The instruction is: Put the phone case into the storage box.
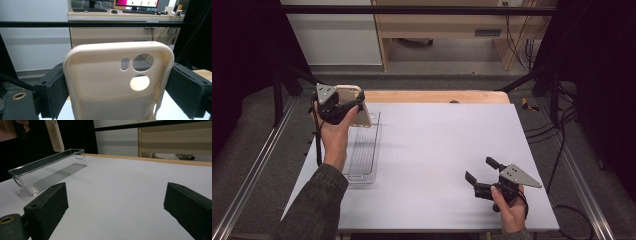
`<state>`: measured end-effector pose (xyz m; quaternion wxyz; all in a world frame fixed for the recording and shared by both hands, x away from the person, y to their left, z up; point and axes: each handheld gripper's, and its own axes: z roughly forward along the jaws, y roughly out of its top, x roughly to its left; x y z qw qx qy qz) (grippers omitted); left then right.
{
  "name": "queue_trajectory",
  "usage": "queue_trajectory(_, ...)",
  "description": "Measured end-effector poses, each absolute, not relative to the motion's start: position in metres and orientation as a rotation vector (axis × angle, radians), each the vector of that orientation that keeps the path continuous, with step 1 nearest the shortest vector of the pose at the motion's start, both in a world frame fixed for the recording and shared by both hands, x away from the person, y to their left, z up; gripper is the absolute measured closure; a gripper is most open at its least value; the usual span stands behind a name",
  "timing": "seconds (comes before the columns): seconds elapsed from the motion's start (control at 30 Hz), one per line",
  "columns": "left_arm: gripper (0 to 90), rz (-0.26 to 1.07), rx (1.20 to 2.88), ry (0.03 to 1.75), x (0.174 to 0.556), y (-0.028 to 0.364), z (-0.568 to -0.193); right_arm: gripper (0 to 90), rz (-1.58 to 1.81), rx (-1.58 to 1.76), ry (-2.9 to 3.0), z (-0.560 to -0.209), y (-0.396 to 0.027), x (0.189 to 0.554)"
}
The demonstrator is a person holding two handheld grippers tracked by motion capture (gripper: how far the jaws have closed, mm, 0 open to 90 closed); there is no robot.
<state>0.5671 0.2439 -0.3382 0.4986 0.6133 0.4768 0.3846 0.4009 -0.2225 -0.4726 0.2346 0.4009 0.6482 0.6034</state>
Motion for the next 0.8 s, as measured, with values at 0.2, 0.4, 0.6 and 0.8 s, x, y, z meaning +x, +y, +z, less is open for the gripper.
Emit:
queue_trajectory(0.2,11.1,0.942,1.488,1.162,0.57,0.243,-0.342,5.5,1.658,1.102,1.776,-0.472,-0.223,0.401)
queue_trajectory(0.4,11.1,0.944,1.484,1.169,0.576,0.24,-0.347,5.5,1.66,1.103,1.777,-0.472,-0.223,0.401)
queue_trajectory(0.6,11.0,0.946,1.48,1.186,0.591,0.237,-0.36,5.5,1.665,1.103,1.776,-0.473,-0.223,0.401)
queue_trajectory(0.8,11.0,0.958,1.482,1.198,0.603,0.236,-0.369,5.5,1.668,1.106,1.775,-0.474,-0.224,0.401)
